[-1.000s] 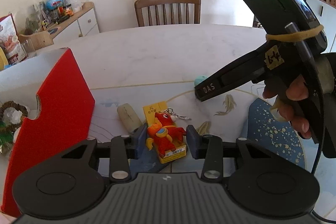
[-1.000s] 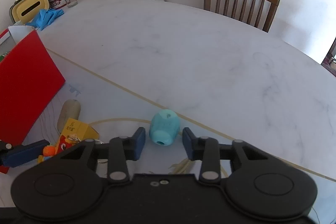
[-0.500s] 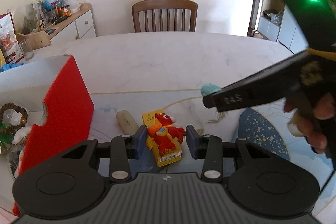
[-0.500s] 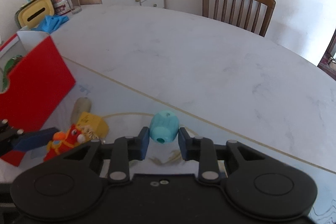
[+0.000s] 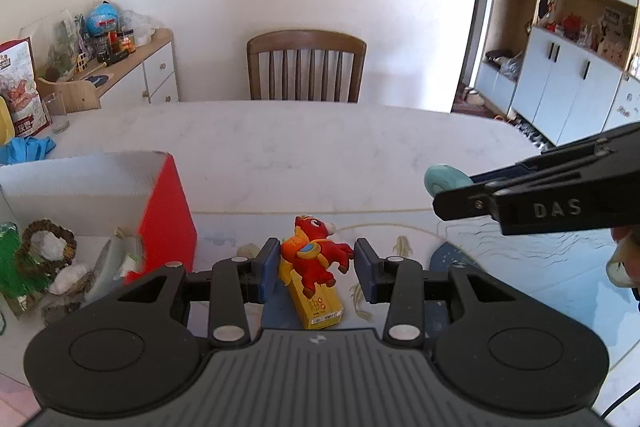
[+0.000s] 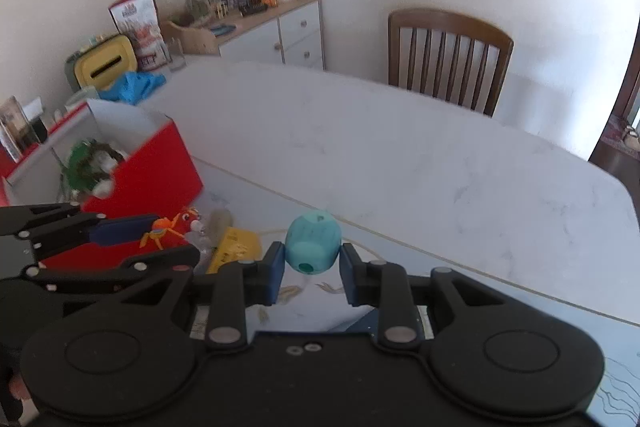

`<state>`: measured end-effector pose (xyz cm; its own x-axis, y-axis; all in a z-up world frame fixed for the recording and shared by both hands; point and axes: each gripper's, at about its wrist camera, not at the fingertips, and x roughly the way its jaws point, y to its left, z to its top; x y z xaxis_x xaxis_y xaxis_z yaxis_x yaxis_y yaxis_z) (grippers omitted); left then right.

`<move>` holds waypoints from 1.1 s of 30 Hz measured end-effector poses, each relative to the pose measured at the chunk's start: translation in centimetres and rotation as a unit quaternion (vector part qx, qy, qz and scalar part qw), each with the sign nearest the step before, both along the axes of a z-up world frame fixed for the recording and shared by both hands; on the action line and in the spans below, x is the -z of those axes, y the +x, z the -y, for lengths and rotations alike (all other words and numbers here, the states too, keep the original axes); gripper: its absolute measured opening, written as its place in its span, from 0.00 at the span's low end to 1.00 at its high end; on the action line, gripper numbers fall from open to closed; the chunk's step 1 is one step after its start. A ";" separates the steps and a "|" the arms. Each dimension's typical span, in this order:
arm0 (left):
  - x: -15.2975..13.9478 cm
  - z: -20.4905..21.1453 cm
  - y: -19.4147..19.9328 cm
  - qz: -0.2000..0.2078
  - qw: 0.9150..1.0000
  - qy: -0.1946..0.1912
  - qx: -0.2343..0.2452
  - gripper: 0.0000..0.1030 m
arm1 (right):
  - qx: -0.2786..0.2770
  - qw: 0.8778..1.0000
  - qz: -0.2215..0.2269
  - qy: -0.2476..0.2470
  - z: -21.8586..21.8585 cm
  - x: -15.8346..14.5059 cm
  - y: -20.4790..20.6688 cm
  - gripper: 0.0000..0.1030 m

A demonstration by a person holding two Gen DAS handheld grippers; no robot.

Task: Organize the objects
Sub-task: 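Carry the red figure keychain and teal object over the box with both grippers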

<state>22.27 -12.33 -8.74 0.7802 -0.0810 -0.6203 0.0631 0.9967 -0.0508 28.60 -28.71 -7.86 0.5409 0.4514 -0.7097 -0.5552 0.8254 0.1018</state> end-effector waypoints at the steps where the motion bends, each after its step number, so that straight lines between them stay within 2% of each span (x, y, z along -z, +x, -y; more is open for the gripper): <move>1: -0.4 -0.3 -0.2 0.001 1.000 -0.004 0.001 0.38 | 0.000 1.000 0.002 0.001 0.0 -0.4 -0.3 0.27; 9: -4.0 -4.0 -1.9 0.012 1.000 -0.018 0.009 0.38 | -0.014 1.000 0.024 0.003 -2.0 -3.6 -3.2 0.27; 18: -6.4 -10.6 -3.5 0.014 1.000 -0.018 -0.003 0.38 | -0.041 0.998 0.039 0.011 -7.5 -5.8 -5.5 0.27; 27: -7.6 -17.5 -4.3 0.022 1.000 -0.008 -0.018 0.38 | -0.066 0.997 0.045 0.009 -13.6 -6.1 -6.3 0.28; 33: -7.4 -21.0 -4.2 0.011 1.000 0.006 -0.013 0.38 | -0.077 0.996 0.039 0.007 -17.0 -5.6 -6.0 0.28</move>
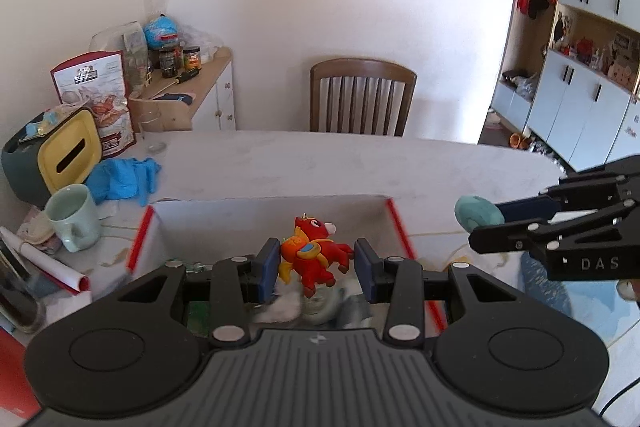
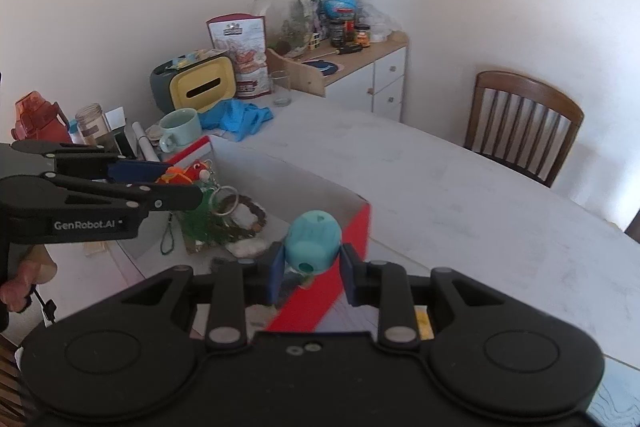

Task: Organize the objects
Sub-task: 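Carry the red figure keychain and teal object over the box with both grippers, then open both grippers to drop the red figure and teal object into the box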

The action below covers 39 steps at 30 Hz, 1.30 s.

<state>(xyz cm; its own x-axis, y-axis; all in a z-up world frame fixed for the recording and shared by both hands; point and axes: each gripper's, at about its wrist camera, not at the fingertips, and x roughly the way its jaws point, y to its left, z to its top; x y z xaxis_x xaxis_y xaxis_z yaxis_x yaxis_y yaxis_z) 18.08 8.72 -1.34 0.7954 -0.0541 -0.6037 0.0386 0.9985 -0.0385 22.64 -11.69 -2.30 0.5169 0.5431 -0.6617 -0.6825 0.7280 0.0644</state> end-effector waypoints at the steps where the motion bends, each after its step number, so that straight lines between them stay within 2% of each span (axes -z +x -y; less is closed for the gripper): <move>1: 0.1 -0.5 0.0 -0.004 1.000 0.001 0.000 0.38 | -0.002 1.000 -0.001 -0.001 -0.6 0.1 0.1 0.28; 11: 3.6 -5.0 1.3 -0.066 0.998 0.014 0.005 0.38 | -0.012 0.999 -0.013 -0.029 -6.4 2.8 1.1 0.28; 16: 5.4 -6.4 2.3 -0.106 0.994 0.007 0.011 0.38 | -0.010 0.998 -0.031 -0.053 -9.0 4.9 2.1 0.28; 24: 7.9 -6.5 3.9 -0.160 0.986 0.020 0.038 0.38 | -0.019 0.994 -0.058 -0.090 -11.5 7.9 2.9 0.28; 39: 10.4 -5.9 6.7 -0.207 0.976 0.029 0.066 0.38 | -0.037 0.985 -0.076 -0.148 -13.5 10.7 2.5 0.28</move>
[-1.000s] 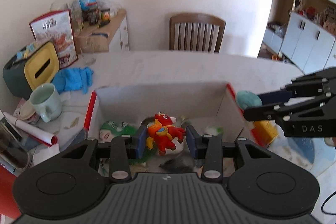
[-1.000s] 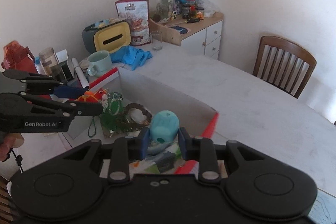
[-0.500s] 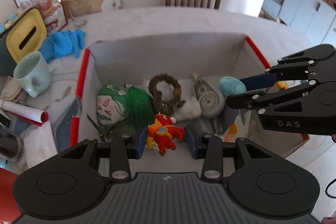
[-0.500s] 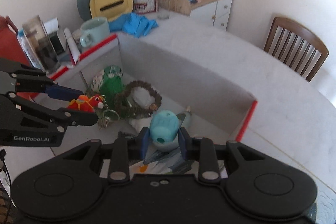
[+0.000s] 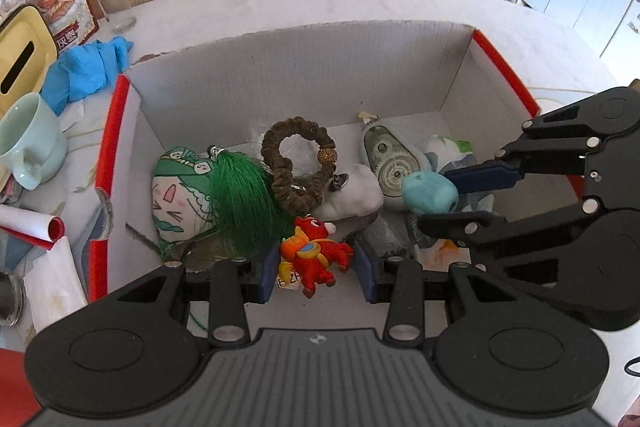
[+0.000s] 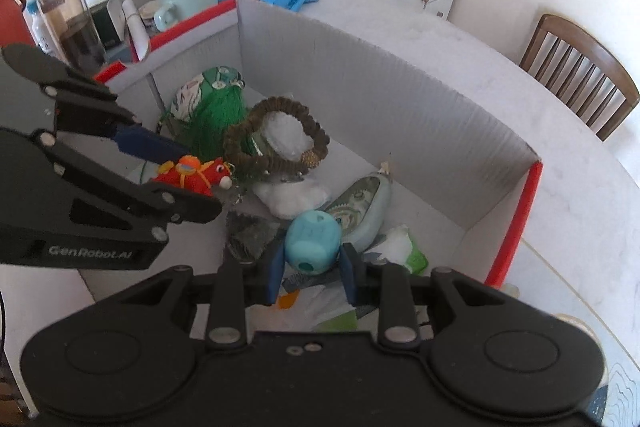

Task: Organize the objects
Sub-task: 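Open both grippers to drop the red figure and teal object into the box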

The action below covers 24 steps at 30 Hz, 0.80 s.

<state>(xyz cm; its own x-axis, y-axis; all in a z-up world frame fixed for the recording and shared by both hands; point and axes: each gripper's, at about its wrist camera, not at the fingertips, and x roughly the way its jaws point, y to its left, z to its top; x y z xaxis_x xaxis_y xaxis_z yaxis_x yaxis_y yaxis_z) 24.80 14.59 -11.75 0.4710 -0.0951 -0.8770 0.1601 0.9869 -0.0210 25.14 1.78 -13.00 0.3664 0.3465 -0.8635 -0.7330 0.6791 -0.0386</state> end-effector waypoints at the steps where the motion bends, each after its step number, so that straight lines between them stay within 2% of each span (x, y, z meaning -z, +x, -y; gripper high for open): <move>1: 0.2 -0.1 0.2 -0.003 1.000 -0.001 -0.001 0.38 | -0.001 1.000 -0.001 -0.002 0.0 0.1 0.0 0.28; 9: 1.6 -0.5 1.0 -0.031 0.999 -0.007 -0.008 0.39 | 0.001 1.000 -0.001 0.001 0.2 0.2 0.0 0.30; 19: 1.6 -0.3 0.8 -0.024 1.000 -0.002 -0.011 0.41 | -0.007 1.000 0.005 0.030 1.4 -1.5 -0.6 0.36; 23: 1.1 -0.1 0.2 -0.010 1.000 -0.001 -0.013 0.59 | -0.010 0.999 0.009 0.043 2.2 -2.4 -0.9 0.41; 24: 1.0 -0.1 0.1 -0.006 1.000 -0.002 -0.013 0.61 | -0.010 0.999 0.010 0.046 2.4 -2.6 -1.0 0.41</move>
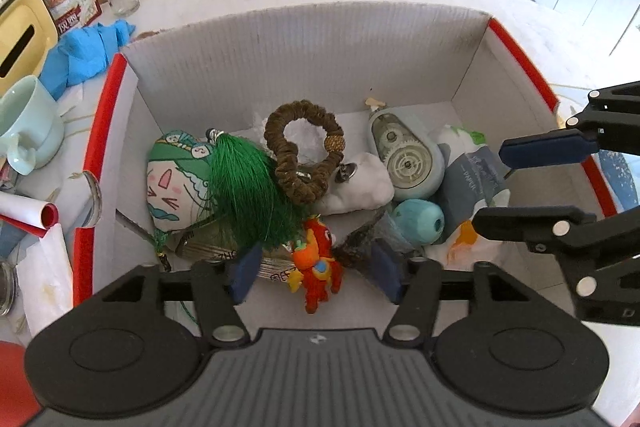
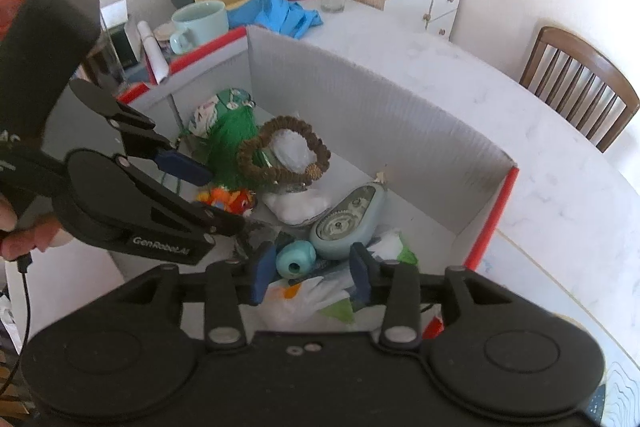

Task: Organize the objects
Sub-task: 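Open both grippers to drop the red figure and teal object into the box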

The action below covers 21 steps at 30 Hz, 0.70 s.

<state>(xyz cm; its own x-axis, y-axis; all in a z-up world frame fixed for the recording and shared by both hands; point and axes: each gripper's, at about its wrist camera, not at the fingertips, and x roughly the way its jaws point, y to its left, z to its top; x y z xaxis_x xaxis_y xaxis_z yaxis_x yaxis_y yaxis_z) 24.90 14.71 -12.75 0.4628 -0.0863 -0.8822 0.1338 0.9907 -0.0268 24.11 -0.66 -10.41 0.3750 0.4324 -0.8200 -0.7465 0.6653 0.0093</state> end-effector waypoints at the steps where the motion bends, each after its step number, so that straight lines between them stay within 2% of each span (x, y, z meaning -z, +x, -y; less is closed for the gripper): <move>1: -0.2 0.0 -0.2 0.003 1.000 0.000 -0.001 0.61 | 0.001 1.000 0.001 0.003 0.2 -0.2 -0.1 0.41; 8: -1.6 0.1 -1.6 0.022 1.000 -0.004 -0.010 0.62 | 0.008 1.000 0.004 0.029 1.7 -1.8 -0.8 0.42; 14: -3.9 0.7 -3.3 0.063 0.998 0.004 -0.023 0.63 | 0.016 0.998 0.018 0.054 3.3 -3.7 -1.7 0.43; 16: -4.9 1.0 -3.8 0.078 0.997 0.005 -0.027 0.63 | 0.021 0.997 0.020 0.065 4.0 -4.5 -1.9 0.45; 18: -5.9 1.3 -4.3 0.099 0.994 0.016 -0.033 0.63 | 0.021 0.997 0.027 0.075 4.6 -5.2 -2.3 0.53; 21: -7.1 1.7 -4.7 0.117 0.992 0.011 -0.037 0.65 | 0.021 0.995 0.034 0.088 5.5 -6.2 -3.0 0.56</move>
<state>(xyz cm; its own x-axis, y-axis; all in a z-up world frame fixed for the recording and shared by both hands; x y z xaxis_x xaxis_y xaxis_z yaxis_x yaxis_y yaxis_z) 20.16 13.05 -5.70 0.6589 -0.0270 -0.7518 0.0610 0.9980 0.0176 21.14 -6.12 -4.16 0.4470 0.5502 -0.7053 -0.7216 0.6878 0.0792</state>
